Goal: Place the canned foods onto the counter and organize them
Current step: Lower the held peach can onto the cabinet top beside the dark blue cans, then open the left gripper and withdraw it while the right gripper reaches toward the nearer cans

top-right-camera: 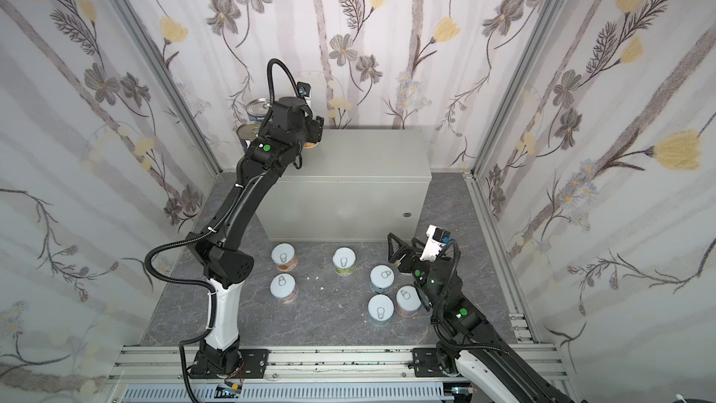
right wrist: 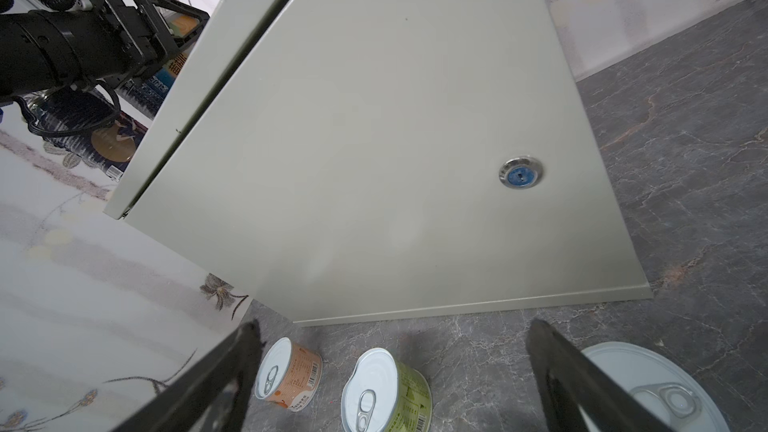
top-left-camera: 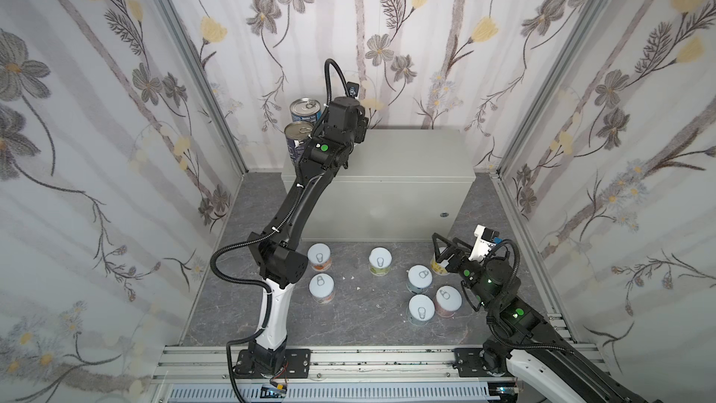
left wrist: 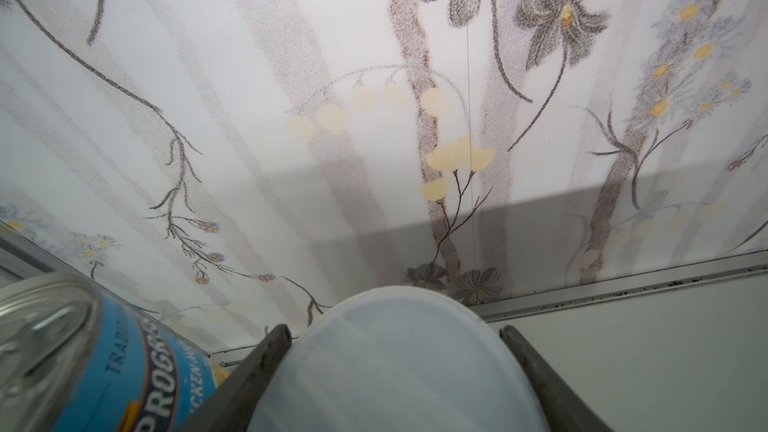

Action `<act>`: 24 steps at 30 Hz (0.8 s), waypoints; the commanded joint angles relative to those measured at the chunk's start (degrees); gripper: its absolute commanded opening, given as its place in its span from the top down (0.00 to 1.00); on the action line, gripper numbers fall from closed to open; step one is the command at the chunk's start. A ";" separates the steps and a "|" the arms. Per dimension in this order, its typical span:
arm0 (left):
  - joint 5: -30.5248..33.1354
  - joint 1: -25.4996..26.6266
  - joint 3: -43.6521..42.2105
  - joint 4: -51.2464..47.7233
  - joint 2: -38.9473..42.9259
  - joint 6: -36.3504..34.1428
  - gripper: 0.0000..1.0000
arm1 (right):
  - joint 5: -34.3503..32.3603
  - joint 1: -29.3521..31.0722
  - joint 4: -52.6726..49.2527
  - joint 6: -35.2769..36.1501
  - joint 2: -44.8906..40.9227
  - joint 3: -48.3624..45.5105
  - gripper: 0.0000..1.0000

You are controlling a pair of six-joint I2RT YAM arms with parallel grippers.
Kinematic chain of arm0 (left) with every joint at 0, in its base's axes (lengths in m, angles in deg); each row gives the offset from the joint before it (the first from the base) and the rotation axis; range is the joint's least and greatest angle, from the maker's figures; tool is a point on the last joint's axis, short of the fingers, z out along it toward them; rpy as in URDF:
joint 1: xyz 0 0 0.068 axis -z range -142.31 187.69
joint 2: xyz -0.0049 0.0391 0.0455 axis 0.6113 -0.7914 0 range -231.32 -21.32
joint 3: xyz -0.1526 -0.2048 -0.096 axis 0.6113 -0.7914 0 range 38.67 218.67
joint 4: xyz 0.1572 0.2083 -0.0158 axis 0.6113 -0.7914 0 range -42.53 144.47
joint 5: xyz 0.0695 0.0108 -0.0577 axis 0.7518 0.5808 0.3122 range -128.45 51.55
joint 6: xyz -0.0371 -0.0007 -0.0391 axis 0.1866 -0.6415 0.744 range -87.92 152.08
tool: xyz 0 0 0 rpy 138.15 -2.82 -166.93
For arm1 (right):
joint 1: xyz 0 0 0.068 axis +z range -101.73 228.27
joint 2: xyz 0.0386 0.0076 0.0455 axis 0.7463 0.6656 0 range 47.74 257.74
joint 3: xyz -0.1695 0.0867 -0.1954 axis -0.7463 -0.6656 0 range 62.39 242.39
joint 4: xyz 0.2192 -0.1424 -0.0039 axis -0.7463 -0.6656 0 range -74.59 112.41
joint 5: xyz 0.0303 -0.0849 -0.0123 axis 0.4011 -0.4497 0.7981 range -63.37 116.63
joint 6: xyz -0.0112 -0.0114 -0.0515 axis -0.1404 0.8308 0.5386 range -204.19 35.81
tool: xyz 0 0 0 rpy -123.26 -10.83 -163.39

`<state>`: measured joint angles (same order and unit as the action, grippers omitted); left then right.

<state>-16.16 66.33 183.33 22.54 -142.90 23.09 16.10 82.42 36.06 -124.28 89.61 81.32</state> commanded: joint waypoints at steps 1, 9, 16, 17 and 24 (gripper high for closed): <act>0.31 -0.11 0.89 3.98 -0.24 0.09 0.25 | -0.62 0.08 0.59 -0.60 -0.28 -0.06 0.00; -0.28 -0.17 0.89 3.58 0.28 1.20 0.15 | -0.72 0.05 0.54 -0.81 -0.53 -0.28 0.00; -4.17 -0.08 0.89 1.91 2.03 3.44 0.00 | -0.64 0.10 0.47 -0.86 -0.69 -0.32 0.00; -4.95 -0.07 0.89 1.78 2.37 3.86 0.00 | -0.51 0.06 0.33 -0.90 -0.73 -0.30 0.00; -10.24 0.60 0.33 -1.09 5.53 6.48 0.00 | 4.05 0.13 -7.04 2.51 -0.43 2.38 0.00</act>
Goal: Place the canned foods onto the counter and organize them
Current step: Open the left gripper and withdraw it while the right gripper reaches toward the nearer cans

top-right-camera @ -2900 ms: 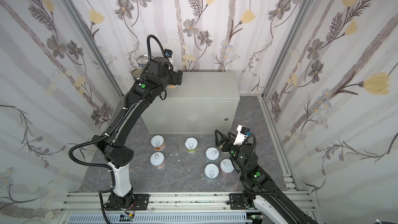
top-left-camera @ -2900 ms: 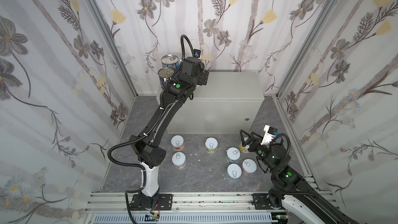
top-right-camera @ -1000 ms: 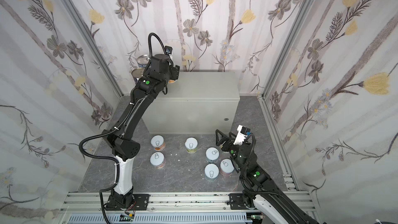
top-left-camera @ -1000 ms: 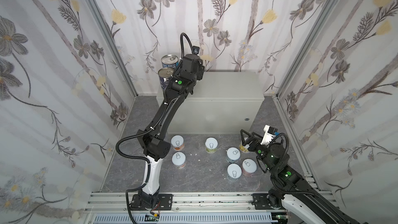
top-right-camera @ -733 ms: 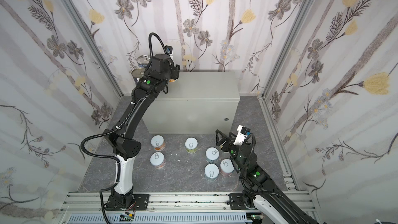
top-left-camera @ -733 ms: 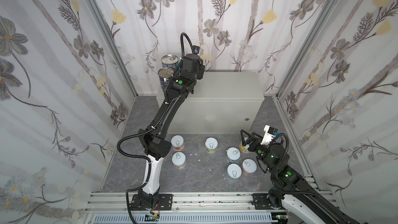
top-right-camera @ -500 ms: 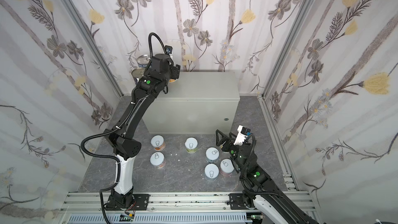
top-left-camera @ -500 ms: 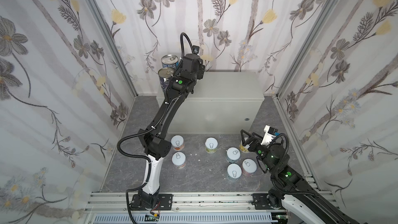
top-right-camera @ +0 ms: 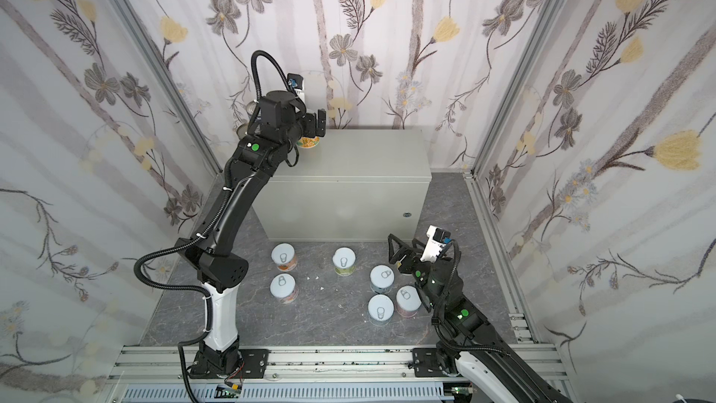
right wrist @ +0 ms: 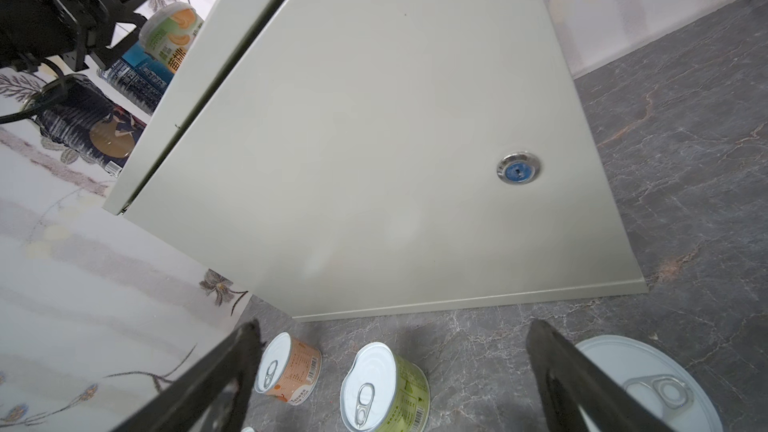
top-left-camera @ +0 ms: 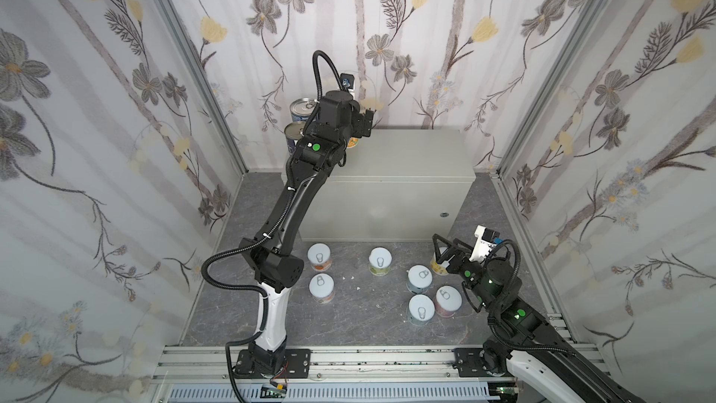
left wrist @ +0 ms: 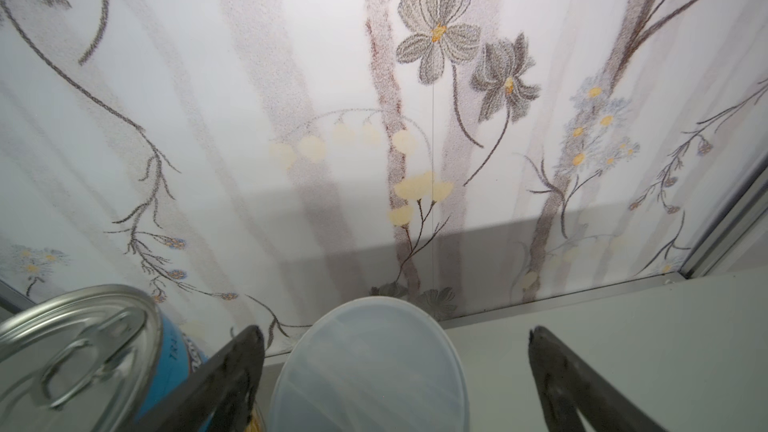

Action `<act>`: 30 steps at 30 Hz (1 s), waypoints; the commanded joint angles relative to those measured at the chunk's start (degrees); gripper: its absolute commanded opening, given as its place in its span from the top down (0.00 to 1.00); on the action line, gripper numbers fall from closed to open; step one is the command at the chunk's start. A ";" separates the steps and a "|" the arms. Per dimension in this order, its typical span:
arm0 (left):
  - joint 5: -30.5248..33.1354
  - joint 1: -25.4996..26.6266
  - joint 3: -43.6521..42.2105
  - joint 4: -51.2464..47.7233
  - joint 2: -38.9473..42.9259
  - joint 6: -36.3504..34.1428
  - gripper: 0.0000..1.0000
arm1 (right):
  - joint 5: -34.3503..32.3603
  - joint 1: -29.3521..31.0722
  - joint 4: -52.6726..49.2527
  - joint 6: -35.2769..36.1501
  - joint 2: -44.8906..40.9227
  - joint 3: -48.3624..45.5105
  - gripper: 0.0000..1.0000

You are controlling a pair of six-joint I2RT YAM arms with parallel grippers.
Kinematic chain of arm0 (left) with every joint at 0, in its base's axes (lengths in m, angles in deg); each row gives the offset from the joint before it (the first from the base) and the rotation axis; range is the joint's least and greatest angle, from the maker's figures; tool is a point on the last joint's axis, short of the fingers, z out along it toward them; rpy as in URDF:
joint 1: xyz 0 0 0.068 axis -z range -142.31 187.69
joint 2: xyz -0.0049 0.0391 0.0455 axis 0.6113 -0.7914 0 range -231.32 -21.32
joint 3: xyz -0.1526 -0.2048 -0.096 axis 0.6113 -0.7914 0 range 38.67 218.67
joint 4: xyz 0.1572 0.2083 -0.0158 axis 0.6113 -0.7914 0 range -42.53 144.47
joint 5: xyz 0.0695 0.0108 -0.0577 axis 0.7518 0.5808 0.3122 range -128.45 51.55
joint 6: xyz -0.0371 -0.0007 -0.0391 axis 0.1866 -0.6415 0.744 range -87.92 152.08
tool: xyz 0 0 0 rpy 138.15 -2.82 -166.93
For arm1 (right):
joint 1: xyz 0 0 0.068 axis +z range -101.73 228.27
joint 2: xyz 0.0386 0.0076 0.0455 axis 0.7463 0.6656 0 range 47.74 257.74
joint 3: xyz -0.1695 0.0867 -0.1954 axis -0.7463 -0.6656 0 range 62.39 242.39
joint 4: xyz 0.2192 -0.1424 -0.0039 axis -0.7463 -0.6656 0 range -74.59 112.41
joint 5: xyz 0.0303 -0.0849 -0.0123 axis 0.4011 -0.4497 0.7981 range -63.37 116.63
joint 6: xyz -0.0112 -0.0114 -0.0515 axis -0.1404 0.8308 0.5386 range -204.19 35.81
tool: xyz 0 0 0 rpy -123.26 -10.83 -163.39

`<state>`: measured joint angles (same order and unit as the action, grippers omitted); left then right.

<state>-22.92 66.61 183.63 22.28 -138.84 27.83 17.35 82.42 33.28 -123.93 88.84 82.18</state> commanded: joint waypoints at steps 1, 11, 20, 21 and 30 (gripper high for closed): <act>-3.86 0.58 -0.40 -0.95 1.97 1.85 0.00 | 3.68 0.13 -5.89 2.73 0.47 2.02 0.00; -3.98 3.25 -6.31 -0.25 8.08 1.00 0.00 | 3.57 2.50 -22.26 -0.94 -1.43 3.03 0.00; -4.38 6.71 -20.23 5.83 17.11 0.29 0.00 | -0.43 9.16 -27.49 -6.55 -4.45 1.57 0.00; -5.17 6.97 -22.10 6.53 18.44 0.90 0.00 | -1.26 10.45 -28.17 -7.16 -4.37 1.57 0.00; -17.54 8.41 -43.85 14.30 35.10 6.72 0.00 | -8.48 26.55 -37.78 -16.44 -3.21 2.01 0.00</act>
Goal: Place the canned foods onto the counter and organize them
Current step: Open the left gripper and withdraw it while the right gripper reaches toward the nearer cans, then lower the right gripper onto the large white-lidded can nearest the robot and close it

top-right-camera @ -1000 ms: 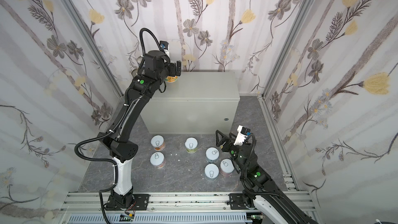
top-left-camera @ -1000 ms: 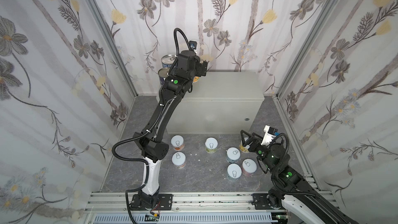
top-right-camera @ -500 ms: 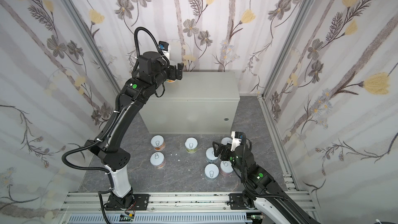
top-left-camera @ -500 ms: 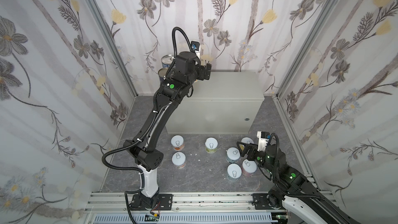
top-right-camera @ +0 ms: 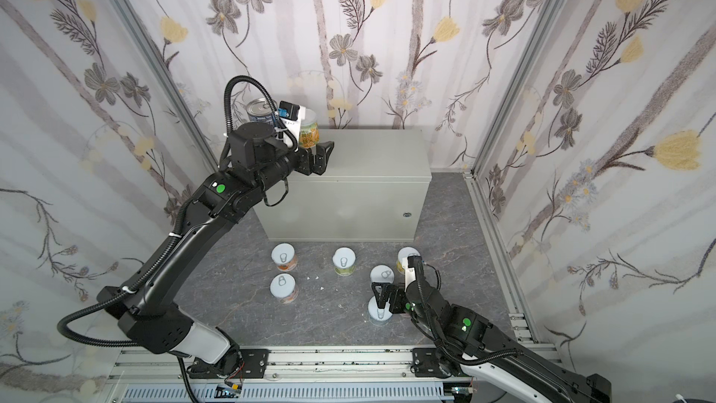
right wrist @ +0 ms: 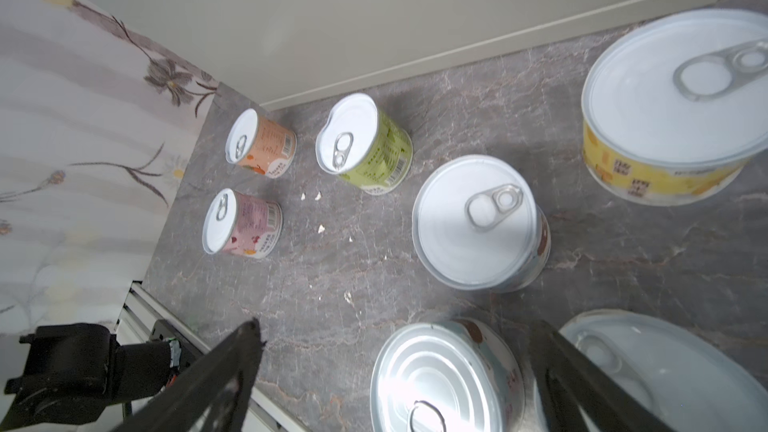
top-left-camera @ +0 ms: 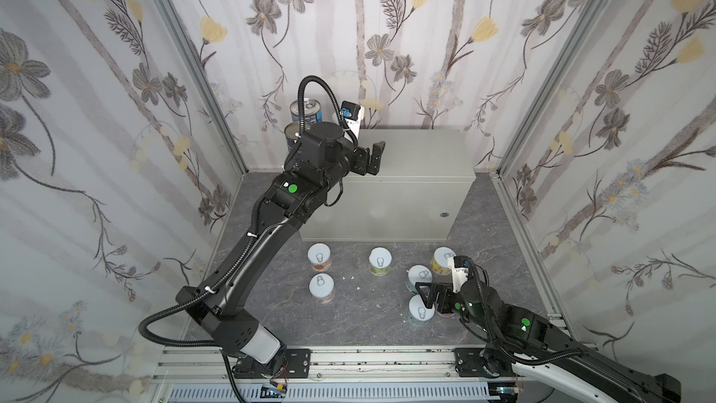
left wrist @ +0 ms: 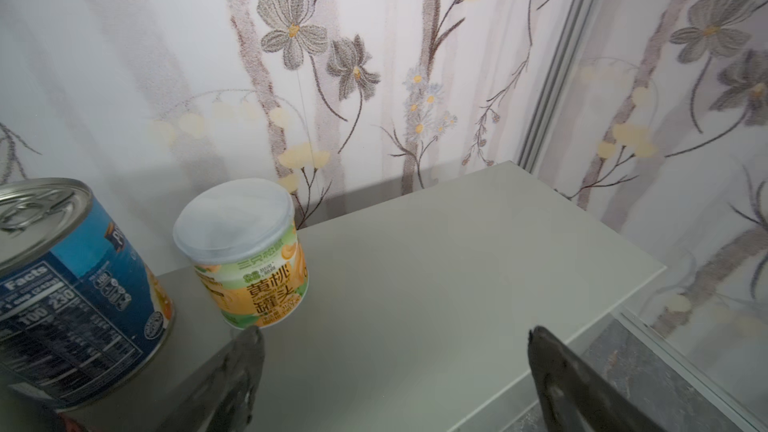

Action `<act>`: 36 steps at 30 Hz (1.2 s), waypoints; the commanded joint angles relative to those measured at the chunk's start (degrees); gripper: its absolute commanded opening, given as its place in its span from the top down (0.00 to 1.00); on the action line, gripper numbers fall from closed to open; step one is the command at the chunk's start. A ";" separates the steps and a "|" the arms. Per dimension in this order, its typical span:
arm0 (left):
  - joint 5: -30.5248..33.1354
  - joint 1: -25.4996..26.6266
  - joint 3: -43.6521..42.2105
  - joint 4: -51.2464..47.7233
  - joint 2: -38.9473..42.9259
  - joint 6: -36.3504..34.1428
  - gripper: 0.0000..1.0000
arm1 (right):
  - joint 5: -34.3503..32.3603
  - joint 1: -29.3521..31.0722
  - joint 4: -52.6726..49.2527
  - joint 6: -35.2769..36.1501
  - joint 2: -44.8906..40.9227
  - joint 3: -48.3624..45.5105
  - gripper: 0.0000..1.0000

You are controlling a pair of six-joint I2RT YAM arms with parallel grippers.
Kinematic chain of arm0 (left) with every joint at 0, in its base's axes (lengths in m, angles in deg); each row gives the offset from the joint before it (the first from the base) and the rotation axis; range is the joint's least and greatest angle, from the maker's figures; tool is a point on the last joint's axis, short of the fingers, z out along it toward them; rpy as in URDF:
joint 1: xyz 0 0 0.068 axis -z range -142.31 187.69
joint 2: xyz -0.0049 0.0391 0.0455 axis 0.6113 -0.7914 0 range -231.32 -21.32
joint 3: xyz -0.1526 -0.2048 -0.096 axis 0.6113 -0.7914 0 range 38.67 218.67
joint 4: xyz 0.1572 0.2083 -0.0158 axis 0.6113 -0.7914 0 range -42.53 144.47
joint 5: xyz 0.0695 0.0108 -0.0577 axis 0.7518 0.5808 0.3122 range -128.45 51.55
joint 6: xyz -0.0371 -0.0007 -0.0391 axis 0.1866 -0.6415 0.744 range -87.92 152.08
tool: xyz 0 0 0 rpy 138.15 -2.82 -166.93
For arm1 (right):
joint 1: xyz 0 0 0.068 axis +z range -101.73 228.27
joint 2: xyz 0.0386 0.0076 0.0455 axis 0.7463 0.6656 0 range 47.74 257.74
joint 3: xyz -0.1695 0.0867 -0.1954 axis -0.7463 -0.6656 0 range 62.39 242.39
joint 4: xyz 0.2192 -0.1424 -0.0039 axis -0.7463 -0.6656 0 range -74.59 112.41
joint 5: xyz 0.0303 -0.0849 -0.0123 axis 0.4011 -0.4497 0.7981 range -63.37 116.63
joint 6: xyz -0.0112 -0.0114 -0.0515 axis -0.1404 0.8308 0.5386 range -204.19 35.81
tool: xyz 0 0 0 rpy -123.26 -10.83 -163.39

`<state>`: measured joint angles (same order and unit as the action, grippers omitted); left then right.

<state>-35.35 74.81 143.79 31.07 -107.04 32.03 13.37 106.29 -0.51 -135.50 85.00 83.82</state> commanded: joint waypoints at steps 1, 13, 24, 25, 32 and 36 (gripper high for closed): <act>-6.73 0.31 -6.82 6.61 5.45 2.86 0.00 | -5.45 4.27 -4.76 -5.60 1.18 0.60 0.00; -13.97 0.40 -28.00 8.35 21.76 1.80 0.00 | -8.65 14.69 -3.73 -1.83 11.87 3.51 0.00; -10.98 0.41 -35.33 6.32 26.22 1.73 0.00 | -4.16 16.90 3.82 0.59 17.26 1.55 0.00; -10.72 0.41 -35.51 6.05 26.30 1.81 0.00 | -4.48 16.98 4.02 0.53 18.29 1.75 0.00; -9.63 0.42 -36.48 5.41 26.29 2.28 0.00 | -5.94 18.86 6.14 5.41 26.34 4.27 0.00; -8.94 0.41 -36.91 5.22 26.10 2.22 0.00 | -8.47 19.32 10.04 7.93 30.15 3.96 0.00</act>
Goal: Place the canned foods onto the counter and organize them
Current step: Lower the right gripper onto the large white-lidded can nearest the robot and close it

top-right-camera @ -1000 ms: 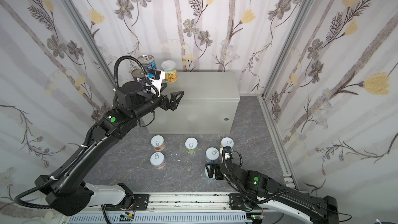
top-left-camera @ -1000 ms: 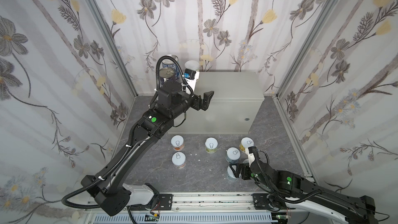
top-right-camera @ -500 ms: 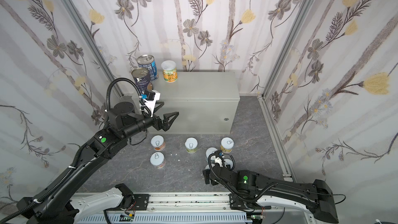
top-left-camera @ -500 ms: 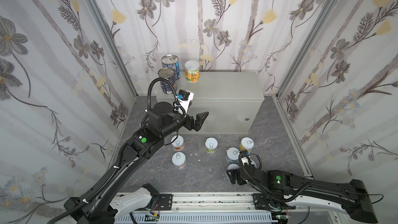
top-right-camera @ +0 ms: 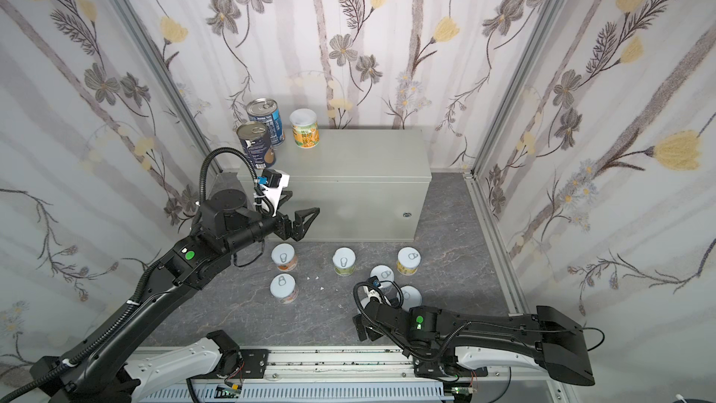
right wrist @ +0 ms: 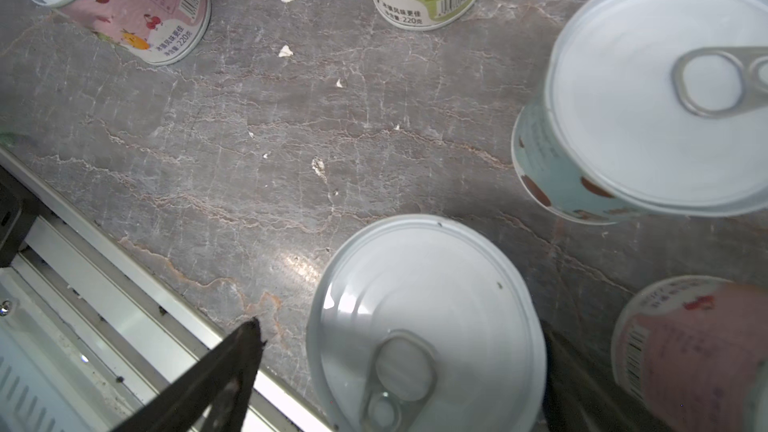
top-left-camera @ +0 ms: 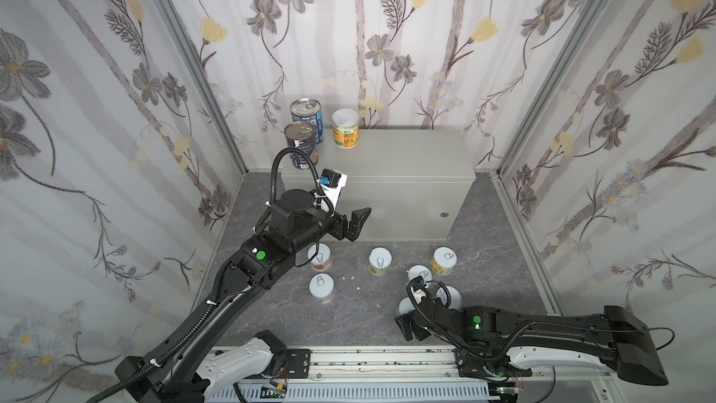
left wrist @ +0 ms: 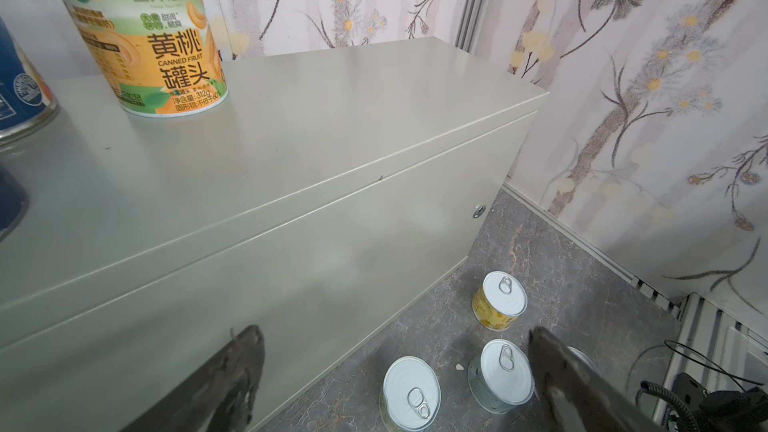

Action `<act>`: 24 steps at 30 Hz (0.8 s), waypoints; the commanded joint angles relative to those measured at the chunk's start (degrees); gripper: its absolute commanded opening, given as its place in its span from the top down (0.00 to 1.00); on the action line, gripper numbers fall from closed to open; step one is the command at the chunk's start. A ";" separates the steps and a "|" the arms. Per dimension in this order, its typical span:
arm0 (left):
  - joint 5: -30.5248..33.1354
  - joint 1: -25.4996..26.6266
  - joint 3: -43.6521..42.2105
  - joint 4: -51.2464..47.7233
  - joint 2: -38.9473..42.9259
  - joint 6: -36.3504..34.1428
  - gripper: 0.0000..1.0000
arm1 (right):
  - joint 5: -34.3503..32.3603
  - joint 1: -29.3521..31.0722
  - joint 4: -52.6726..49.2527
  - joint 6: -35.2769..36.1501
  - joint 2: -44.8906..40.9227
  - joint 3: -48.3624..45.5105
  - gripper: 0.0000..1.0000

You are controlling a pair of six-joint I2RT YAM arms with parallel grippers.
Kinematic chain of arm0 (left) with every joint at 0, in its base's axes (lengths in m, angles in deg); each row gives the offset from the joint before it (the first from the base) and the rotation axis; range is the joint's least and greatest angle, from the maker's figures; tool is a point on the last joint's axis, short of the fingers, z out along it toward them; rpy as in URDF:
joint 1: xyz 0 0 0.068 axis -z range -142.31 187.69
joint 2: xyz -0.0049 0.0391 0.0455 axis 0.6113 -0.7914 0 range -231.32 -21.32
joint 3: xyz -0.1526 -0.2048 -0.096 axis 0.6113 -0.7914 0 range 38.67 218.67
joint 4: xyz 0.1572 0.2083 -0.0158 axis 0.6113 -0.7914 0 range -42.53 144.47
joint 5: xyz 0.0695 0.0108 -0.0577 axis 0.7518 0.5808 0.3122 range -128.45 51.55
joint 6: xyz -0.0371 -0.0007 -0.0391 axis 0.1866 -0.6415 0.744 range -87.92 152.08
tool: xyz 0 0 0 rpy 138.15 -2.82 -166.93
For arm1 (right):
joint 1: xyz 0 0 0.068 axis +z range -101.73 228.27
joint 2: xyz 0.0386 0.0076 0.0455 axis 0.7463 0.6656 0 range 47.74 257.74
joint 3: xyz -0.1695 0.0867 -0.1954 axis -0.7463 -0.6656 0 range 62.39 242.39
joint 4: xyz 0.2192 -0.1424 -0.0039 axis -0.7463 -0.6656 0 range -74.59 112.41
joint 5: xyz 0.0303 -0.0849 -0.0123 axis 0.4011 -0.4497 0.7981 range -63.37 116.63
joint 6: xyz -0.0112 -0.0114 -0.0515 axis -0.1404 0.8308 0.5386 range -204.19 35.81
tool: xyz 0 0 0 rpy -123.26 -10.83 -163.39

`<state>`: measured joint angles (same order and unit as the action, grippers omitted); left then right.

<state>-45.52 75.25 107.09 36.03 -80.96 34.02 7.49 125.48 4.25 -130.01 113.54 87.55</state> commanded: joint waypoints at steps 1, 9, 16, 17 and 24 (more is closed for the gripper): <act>1.45 -0.06 -0.14 0.03 -0.04 0.11 0.00 | -3.31 0.11 6.09 2.65 2.36 0.06 0.01; 2.78 -0.02 -0.31 -0.65 -0.22 0.34 0.00 | -10.65 2.53 7.61 2.50 7.29 -0.23 0.12; 3.46 -0.01 -0.32 -1.42 -0.30 0.49 0.00 | -9.97 3.38 12.85 2.07 8.80 -2.72 0.14; 3.47 -0.03 -0.31 -1.43 -0.30 0.47 0.00 | -10.00 3.51 13.32 1.91 8.99 -2.94 0.14; 3.74 -0.04 -0.31 -1.81 -0.40 0.51 0.00 | -11.18 3.87 16.67 0.22 9.78 -4.27 0.18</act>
<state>-42.39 75.25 106.92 34.32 -81.27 34.06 -1.77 129.15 16.21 -128.30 123.09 83.53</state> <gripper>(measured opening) 0.997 0.830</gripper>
